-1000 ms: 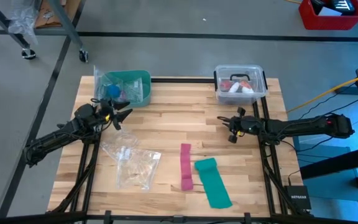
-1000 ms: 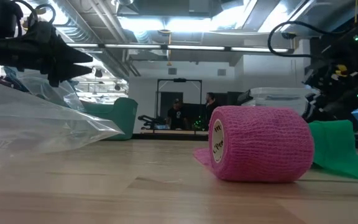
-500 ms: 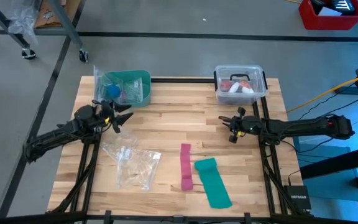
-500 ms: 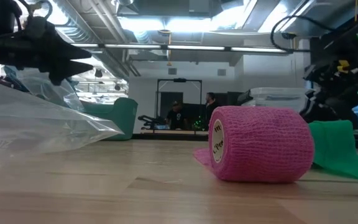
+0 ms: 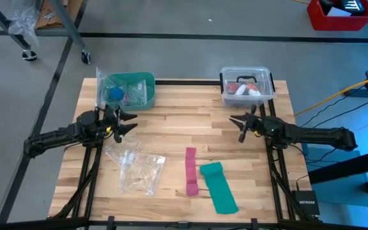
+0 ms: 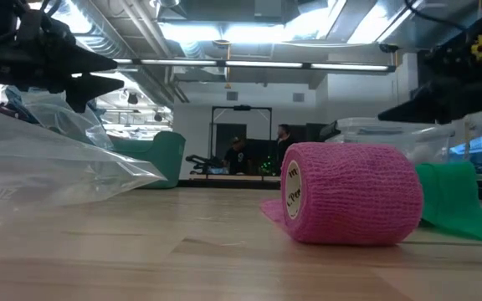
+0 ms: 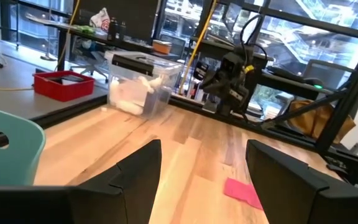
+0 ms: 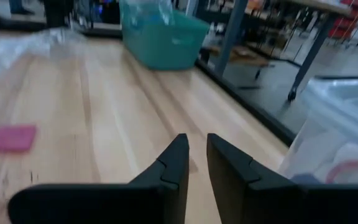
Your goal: Roll bandage
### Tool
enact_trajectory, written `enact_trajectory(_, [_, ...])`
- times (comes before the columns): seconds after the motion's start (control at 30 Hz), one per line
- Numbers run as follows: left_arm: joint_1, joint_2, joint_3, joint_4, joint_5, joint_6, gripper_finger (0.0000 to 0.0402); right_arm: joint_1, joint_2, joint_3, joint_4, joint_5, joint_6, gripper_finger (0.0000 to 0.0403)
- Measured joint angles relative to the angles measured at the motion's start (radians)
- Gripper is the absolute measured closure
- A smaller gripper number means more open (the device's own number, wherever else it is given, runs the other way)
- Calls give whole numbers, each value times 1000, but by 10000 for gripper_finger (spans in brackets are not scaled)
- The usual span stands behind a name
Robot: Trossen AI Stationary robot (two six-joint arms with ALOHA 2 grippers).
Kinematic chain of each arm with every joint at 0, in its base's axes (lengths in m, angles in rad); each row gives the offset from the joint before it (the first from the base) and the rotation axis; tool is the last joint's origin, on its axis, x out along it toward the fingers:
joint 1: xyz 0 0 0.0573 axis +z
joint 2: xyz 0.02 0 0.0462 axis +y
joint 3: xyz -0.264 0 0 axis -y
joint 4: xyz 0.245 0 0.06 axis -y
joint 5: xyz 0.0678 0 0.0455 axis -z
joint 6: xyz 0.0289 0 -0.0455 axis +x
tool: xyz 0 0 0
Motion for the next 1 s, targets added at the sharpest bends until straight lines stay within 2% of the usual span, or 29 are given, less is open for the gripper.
enact_trajectory(0.5, [1, 0, 0, 0, 0, 0, 176, 0, -274, -1, 0, 0, 0, 341])
enact_trajectory(0.67, [1, 1, 0, 0, -2, 0, 176, 0, -273, -1, 53, 2, 0, 341])
enact_trajectory(1.0, [1, 2, 0, -1, -2, 0, 176, 0, -271, -1, 4, -7, 0, 341])
